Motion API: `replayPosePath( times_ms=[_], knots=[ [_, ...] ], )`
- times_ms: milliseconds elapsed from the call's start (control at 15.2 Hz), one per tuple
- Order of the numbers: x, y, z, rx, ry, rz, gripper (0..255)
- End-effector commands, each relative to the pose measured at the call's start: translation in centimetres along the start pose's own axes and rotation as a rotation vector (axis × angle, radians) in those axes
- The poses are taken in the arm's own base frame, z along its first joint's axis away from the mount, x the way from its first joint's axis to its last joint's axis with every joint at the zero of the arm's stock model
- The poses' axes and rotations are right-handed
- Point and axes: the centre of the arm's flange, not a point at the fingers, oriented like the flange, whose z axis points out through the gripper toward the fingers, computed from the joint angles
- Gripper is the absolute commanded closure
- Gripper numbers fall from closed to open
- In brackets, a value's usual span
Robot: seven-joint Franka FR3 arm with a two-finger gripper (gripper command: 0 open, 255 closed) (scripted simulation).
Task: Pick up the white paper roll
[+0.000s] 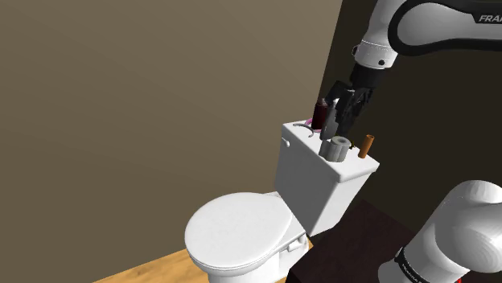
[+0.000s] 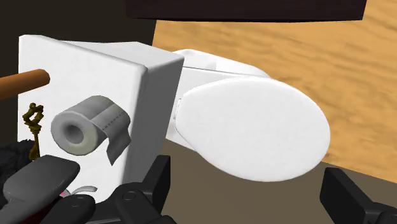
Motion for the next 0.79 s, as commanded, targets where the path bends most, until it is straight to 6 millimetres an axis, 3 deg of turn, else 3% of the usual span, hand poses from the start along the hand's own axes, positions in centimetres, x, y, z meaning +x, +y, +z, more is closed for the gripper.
replayPosePath(
  times_ms=[0, 726],
  knots=[
    [0.0, 0.0, 0.0, 0.000, 0.000, 0.000, 0],
    [4.8, 10.4, 8.8, 0.005, 0.024, 0.082, 0]
  ],
)
